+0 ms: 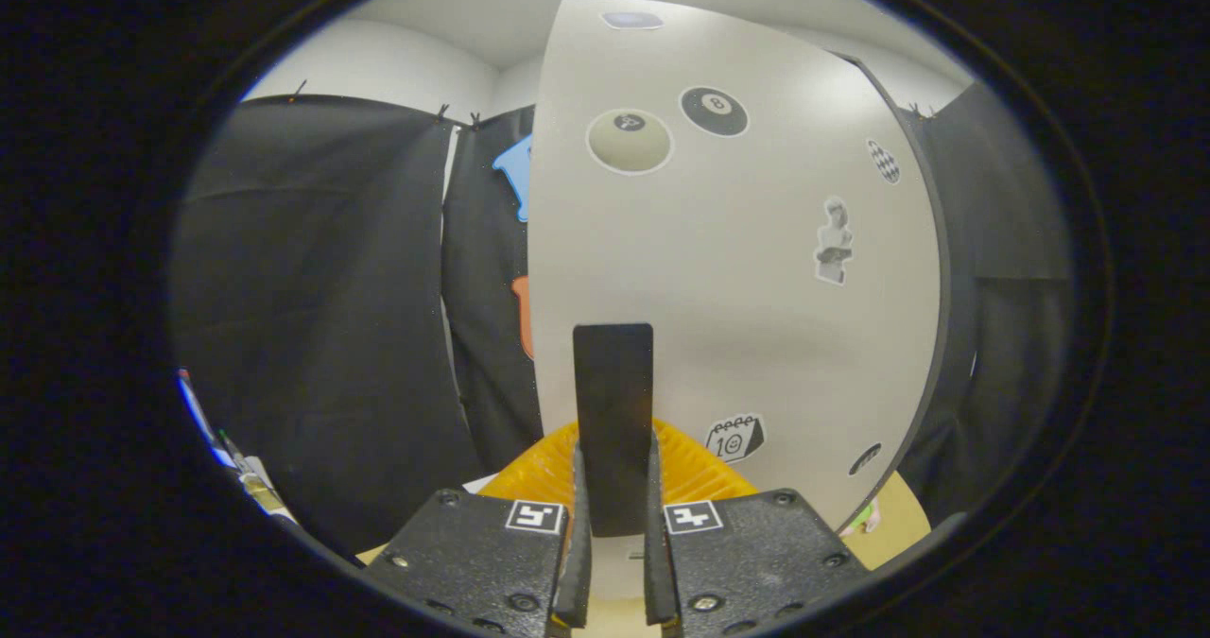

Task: Open the shoe cabinet door, grab the shoes and put them into the shoe cabinet, then close the shoe cabinet door.

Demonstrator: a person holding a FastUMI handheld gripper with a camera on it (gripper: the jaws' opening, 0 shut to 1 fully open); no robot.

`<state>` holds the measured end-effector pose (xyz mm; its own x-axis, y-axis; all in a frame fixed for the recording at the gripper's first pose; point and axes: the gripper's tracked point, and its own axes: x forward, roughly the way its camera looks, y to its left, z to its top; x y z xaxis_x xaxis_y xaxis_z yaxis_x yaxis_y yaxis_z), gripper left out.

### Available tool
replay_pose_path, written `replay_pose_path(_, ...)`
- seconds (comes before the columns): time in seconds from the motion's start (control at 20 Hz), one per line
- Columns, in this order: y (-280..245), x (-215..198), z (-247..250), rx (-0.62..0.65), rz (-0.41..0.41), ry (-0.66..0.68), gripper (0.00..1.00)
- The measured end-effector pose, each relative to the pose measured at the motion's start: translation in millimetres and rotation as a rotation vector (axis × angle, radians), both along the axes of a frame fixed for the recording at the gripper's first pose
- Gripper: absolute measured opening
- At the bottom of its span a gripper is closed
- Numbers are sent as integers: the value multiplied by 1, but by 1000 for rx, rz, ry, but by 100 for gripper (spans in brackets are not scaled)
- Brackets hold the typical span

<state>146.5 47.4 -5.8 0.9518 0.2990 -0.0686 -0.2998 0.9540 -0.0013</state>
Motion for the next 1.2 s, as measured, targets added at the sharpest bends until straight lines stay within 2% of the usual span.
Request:
replay_pose_path(0.2,-6,-17,1,1,40,-9,25)
replay_pose_path(0.85,-36,-44,1,-33,74,-28,25)
replay_pose_path(1.2,-62,-63,1,-36,46,-49,25)
